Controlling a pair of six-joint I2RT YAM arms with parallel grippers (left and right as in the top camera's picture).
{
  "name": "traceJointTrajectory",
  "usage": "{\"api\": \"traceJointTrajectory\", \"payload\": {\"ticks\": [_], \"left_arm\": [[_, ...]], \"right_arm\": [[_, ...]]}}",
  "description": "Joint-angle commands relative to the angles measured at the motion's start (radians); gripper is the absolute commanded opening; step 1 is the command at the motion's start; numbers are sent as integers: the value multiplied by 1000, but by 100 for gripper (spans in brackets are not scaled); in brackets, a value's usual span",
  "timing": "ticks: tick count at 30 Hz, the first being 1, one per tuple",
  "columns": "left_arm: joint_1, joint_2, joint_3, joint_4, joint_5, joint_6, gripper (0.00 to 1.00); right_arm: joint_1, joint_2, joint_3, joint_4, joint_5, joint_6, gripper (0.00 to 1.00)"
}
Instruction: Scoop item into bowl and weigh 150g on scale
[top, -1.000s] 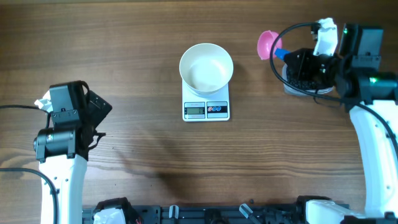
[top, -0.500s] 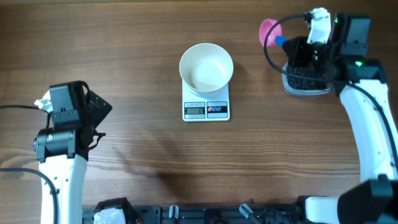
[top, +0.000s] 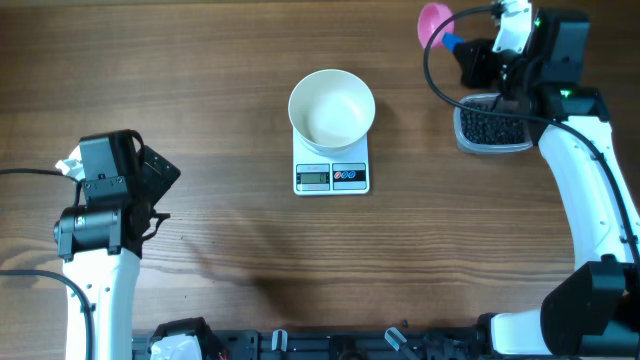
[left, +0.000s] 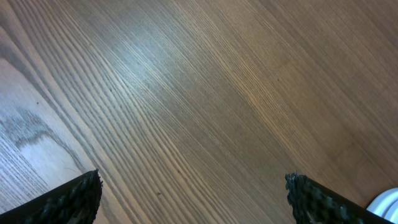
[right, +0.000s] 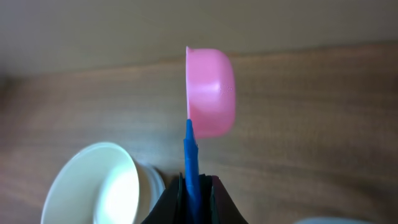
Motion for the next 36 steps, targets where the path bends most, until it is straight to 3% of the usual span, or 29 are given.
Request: {"api": "traceJointTrajectory", "payload": {"ticks": [1,15,23,33,36], "left_arm": [[5,3,-3,0,-13,7,100],[5,3,-3,0,-13,7,100],[5,3,-3,0,-13,7,100],[5,3,-3,0,-13,7,100],[5,3,-3,0,-13,7,100]], "right_arm": [[4,8,22,49,-8,103,4],[4,-71,22,-9,-85,360,4],[4,-73,22,48,-104,448,4],[4,-73,22,86,-64,433,4],[4,-73,22,145,-56,341,4]]}}
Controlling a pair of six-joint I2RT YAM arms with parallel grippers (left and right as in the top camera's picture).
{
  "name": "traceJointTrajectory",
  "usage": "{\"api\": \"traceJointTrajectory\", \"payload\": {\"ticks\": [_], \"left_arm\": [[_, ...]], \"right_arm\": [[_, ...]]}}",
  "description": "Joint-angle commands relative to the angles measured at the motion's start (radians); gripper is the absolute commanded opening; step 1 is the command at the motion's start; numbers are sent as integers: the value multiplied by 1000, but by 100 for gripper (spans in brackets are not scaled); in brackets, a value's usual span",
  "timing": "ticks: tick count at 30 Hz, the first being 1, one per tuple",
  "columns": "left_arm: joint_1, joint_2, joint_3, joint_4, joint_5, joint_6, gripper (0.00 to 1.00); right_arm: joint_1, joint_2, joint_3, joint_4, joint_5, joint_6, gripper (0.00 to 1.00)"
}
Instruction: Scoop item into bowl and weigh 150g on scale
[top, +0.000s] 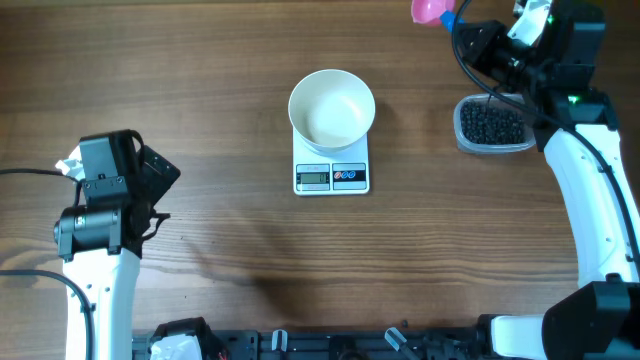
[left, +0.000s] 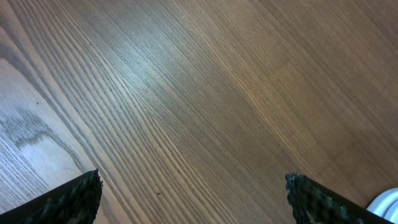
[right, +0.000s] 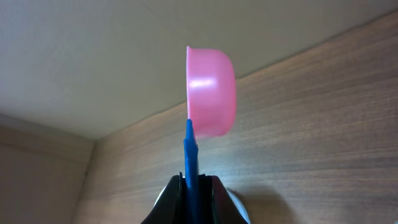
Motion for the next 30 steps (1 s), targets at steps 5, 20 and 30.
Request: {"api": "traceJointTrajectory", "payload": {"ticks": [5,20,30], "left_arm": [[5,3,-3,0,-13,7,100],[5,3,-3,0,-13,7,100],[5,3,-3,0,-13,7,100]], "right_arm": [[2,-19,22,106,52,-169,4],[2,-19,22,166,287,-303,4],[-8,-19,22,178,320,-340,4]]}}
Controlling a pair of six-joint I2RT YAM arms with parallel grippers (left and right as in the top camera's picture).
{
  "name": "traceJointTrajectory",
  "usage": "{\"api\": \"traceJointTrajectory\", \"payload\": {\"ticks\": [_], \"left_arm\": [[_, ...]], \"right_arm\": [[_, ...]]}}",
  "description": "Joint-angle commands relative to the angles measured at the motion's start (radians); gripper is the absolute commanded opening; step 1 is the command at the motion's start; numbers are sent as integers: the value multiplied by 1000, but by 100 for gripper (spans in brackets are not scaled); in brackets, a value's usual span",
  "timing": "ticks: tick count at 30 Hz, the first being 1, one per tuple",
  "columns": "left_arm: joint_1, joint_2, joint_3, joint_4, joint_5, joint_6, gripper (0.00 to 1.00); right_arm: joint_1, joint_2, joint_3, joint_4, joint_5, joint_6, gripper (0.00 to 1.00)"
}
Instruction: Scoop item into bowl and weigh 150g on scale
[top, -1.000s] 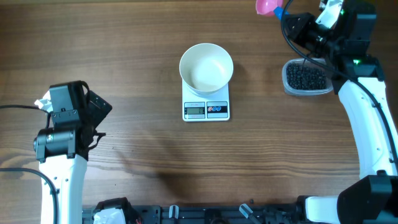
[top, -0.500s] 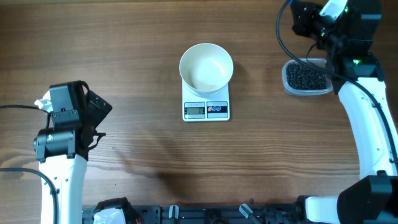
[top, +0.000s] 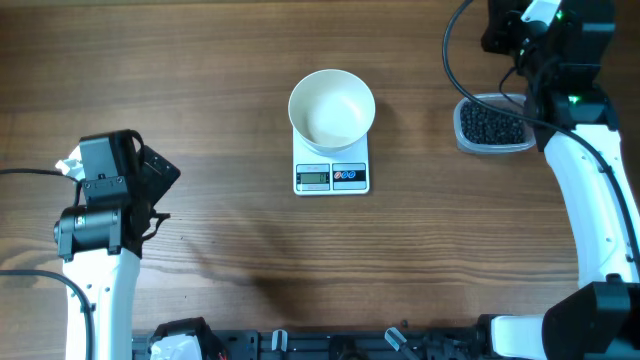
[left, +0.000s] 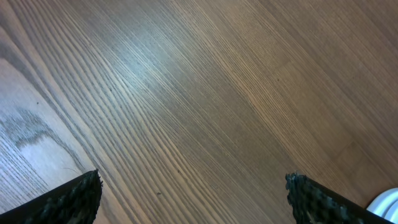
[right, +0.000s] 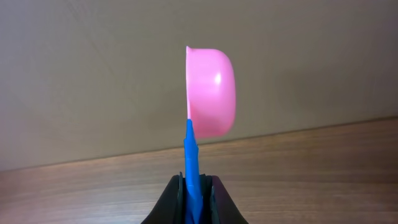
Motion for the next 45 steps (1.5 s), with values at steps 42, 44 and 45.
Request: {"api": "traceJointTrajectory", "payload": {"ticks": [42,44,45], "left_arm": [[5,3,-3,0,-13,7,100],[5,3,-3,0,-13,7,100],[5,3,-3,0,-13,7,100]], "right_arm": [[-24,-208,21,-261,135,-11,4],[-24,-208,21,-263,135,-13,4],[-24,-208,21,-263,134,-29,4]]}}
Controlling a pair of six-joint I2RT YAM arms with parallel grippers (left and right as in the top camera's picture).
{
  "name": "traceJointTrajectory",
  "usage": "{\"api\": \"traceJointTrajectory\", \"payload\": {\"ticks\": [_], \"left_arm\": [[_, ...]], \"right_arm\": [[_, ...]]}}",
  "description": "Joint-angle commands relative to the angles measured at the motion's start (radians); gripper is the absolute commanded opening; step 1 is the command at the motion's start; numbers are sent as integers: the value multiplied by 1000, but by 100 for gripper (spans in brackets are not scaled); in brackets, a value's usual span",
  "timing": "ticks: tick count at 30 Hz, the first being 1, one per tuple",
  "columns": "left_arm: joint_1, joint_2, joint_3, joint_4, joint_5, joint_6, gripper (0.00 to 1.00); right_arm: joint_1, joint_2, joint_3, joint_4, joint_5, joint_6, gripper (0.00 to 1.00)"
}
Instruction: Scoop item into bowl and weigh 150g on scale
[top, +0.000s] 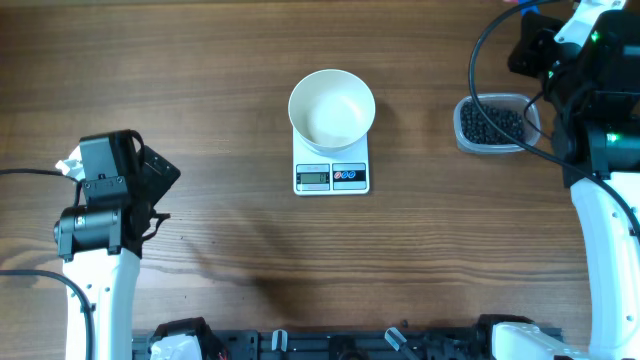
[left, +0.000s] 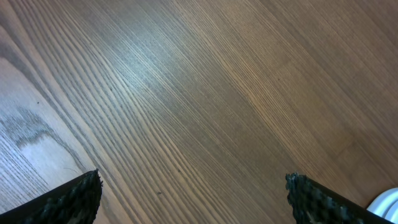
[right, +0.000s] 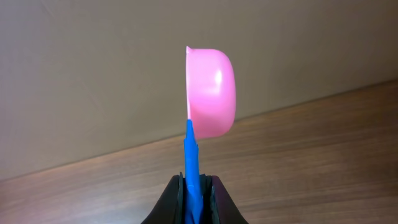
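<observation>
A white bowl (top: 332, 108) stands on the white scale (top: 332, 176) at mid table. A clear container of dark beans (top: 493, 124) sits to its right. My right gripper (right: 194, 185) is shut on the blue handle (right: 191, 152) of a pink scoop (right: 211, 92). The scoop is held up on its side, facing the back wall and the table's far edge, and lies outside the overhead view. The right arm (top: 565, 55) hangs over the container's far right side. My left gripper (left: 191, 193) is open over bare wood at the left, nothing between its fingertips (left: 71, 198).
A white crumpled scrap (top: 68, 163) lies beside the left arm (top: 105, 195). A white edge (left: 385, 203) shows at the lower right corner of the left wrist view. Black fixtures line the table's front edge (top: 330, 345).
My right arm has shifted to the right and a little nearer, still holding the scoop. More tabletop and less wall shows behind the scoop. The left arm has not moved.
My right gripper held the scoop up left of the bean container, the bowl below it in the wrist view. Then it was at the table's far edge, then out of the overhead frame facing the wall. Now the arm is further right. Bowl, scale and container stayed put.
</observation>
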Motion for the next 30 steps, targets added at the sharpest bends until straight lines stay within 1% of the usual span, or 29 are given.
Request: {"api": "traceJointTrajectory", "payload": {"ticks": [1,5,7,9,14,20,23,26,29,30], "left_arm": [[5,3,-3,2,-13,7,100],[5,3,-3,2,-13,7,100],[5,3,-3,2,-13,7,100],[5,3,-3,2,-13,7,100],[5,3,-3,2,-13,7,100],[5,3,-3,2,-13,7,100],[5,3,-3,64,-4,4,100],[5,3,-3,147,126,3,100],[5,3,-3,189,162,12,100],[5,3,-3,200,185,50,100]], "right_arm": [[-2,2,14,1,24,-80,4],[-3,12,14,-13,25,-218,4],[-3,29,14,-10,25,-252,4],[-2,46,14,-8,24,-251,4],[-3,85,14,7,24,-186,4],[-3,103,14,24,24,-236,4],[-3,103,14,24,24,-240,4],[-2,103,14,18,20,-240,4],[-2,103,14,-14,3,-236,4],[-2,103,14,-35,-13,-229,4]]}}
